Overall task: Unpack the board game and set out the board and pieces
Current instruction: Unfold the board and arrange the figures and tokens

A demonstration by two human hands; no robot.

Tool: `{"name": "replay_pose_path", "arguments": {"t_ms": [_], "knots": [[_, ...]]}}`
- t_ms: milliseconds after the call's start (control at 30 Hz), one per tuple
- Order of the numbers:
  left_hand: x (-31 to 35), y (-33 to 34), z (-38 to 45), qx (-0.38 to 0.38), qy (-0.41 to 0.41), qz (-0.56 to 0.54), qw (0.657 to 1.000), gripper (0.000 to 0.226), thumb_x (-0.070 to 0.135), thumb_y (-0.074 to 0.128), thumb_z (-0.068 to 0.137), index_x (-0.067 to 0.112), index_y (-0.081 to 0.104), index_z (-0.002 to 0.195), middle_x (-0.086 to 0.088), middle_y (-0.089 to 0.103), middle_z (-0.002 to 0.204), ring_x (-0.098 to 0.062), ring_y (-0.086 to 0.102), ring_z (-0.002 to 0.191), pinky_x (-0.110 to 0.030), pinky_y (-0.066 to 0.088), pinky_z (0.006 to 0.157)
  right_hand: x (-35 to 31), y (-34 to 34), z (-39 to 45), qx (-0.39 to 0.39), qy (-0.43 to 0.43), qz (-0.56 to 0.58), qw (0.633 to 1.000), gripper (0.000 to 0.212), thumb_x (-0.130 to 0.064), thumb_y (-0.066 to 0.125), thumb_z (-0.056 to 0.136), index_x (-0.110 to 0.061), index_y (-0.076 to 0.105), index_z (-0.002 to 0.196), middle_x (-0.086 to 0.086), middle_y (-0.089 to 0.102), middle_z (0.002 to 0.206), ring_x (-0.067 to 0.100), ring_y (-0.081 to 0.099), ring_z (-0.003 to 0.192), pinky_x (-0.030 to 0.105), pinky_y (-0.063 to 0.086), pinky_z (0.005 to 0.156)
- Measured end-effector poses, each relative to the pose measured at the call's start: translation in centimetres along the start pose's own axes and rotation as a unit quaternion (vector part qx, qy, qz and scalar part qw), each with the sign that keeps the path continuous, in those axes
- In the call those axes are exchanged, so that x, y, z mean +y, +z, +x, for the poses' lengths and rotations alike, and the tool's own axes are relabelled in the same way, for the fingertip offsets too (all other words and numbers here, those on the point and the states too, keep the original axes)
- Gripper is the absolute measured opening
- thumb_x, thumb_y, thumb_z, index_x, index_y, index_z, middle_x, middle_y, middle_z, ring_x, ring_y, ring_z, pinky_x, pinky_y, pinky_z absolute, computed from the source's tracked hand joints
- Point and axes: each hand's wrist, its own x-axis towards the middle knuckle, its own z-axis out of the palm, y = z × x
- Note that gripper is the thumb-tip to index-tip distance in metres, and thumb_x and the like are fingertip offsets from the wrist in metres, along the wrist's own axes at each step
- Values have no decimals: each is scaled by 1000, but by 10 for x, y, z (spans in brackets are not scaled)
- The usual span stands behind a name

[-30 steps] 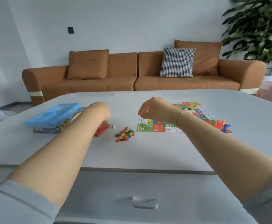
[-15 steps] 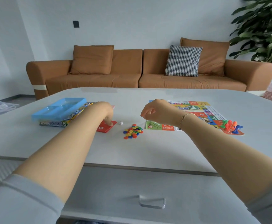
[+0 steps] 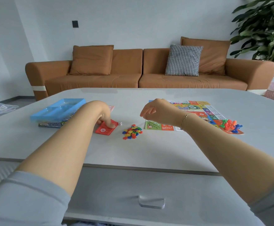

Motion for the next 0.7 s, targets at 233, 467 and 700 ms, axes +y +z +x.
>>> {"name": "replay_pose_path", "arguments": {"t_ms": [233,467,700], "knots": [[11,0,-3,37,23,24,999,77,31,68,85,7,26,146,-14,52,134,-27,54,120,-33,44,100,4,-2,-1,8,4,1,1000,20,-13,58,87,-22,72,98,-10,64,86,8,63,81,23,53,77],[3,-18,-2,46,47,-49,997,43,21,67,86,-2,54,119,-21,63,114,-33,63,104,-38,49,91,5,-7,-6,21,12,26,999,19,-13,60,87,-20,74,98,-7,68,88,8,64,80,22,53,76],[34,-36,-49,216,193,-170,942,10,6,47,92,7,57,91,-14,52,83,-24,46,70,-25,31,54,3,-27,-20,61,87,153,982,14,-12,61,86,-14,74,89,0,72,86,16,67,79,28,56,75]]}}
